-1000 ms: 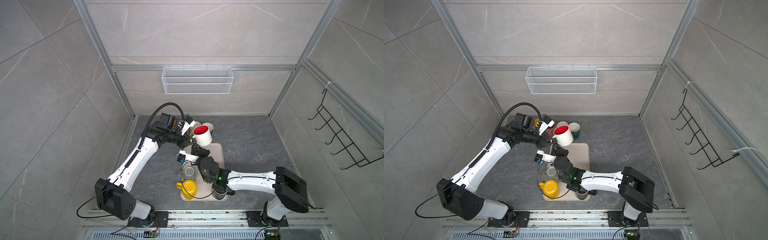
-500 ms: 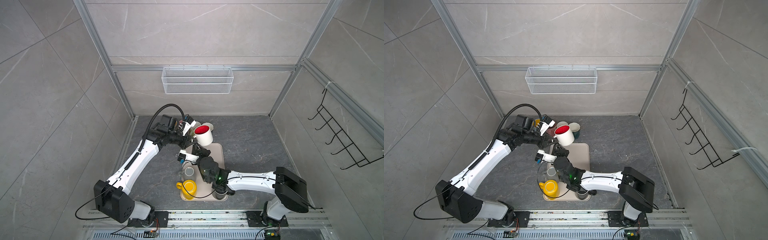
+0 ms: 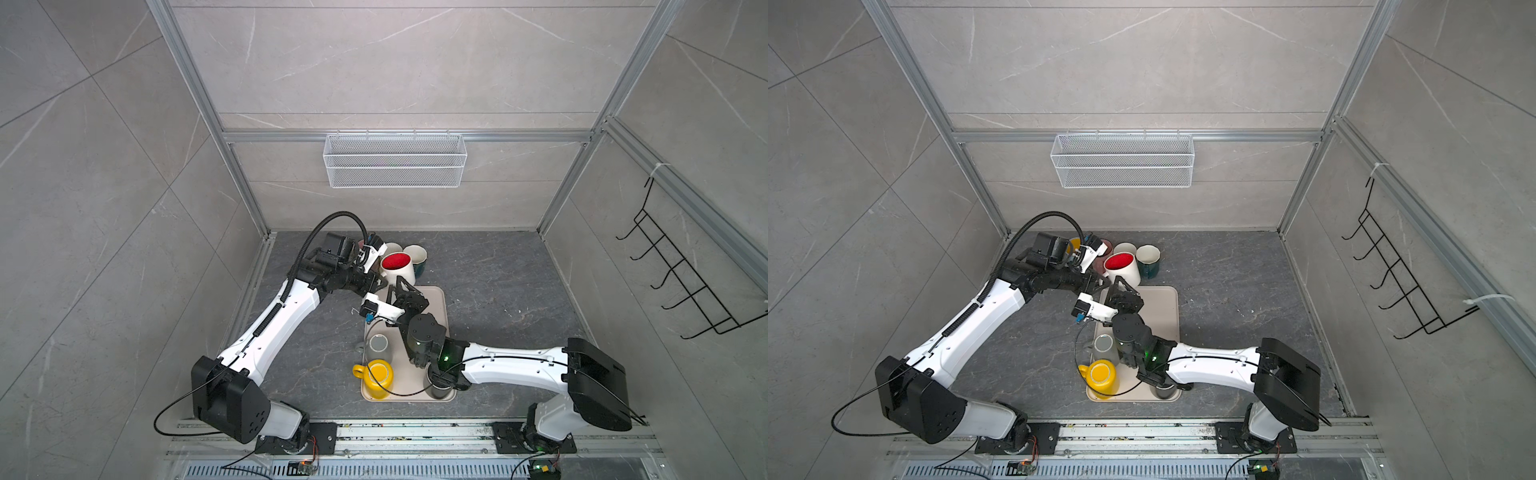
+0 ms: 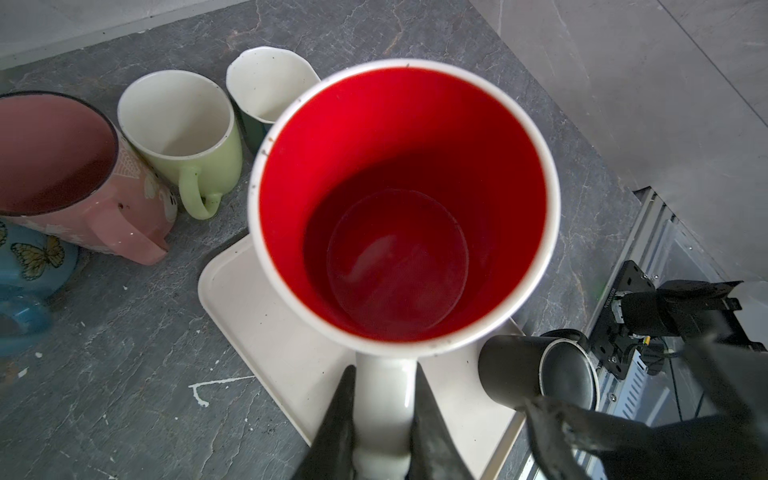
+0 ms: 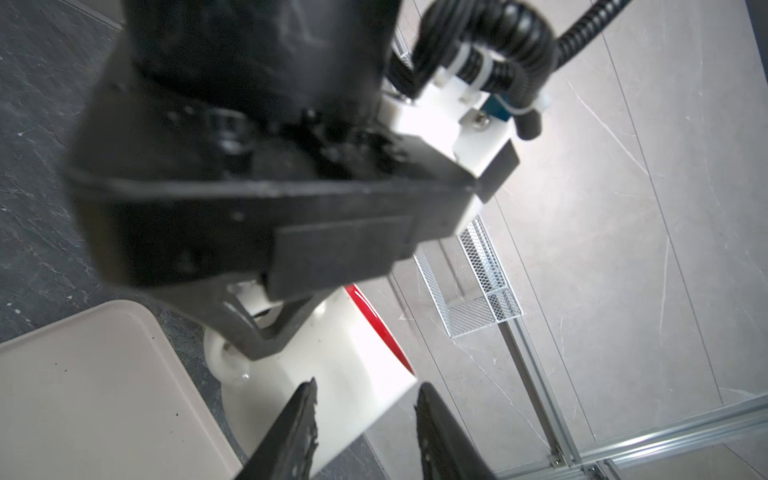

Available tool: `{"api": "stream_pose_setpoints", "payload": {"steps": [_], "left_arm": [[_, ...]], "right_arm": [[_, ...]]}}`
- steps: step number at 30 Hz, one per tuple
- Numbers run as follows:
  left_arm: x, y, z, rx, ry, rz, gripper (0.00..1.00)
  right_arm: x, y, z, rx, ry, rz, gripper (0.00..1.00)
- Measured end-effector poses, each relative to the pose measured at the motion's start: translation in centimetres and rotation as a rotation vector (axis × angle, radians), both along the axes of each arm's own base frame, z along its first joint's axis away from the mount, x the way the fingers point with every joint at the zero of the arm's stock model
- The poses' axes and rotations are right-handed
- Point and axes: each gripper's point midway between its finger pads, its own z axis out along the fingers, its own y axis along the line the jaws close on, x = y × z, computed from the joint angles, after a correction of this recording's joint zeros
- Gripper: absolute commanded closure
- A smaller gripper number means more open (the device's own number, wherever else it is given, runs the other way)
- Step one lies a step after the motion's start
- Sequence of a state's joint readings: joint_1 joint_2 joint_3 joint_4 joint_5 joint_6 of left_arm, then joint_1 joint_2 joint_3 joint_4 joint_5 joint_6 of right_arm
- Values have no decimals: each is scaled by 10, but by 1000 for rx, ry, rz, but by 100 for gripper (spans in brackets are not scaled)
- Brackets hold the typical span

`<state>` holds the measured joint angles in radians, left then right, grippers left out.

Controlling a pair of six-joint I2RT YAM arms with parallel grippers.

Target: Turn the mug right side up

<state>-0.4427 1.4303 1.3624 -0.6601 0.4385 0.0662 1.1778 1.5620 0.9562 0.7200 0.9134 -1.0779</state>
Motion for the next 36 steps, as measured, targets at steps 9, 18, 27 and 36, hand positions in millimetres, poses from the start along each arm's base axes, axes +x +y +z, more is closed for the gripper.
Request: {"api": "stream_pose_setpoints", "payload": {"steps": [9, 18, 27, 36], "left_arm": [[16, 2, -1, 6, -45, 78, 100], [24, -32, -8, 18, -99, 58, 100], [35, -68, -38, 97, -93, 57, 100], [55, -101, -46, 116, -146, 98, 100]], "right_arm": [[-11, -41, 17, 240, 164, -9, 45], [13, -87, -28, 484, 516, -110, 40], [24, -131, -59, 793, 780, -243, 40], [27, -169, -62, 1100, 901, -341, 40]]}}
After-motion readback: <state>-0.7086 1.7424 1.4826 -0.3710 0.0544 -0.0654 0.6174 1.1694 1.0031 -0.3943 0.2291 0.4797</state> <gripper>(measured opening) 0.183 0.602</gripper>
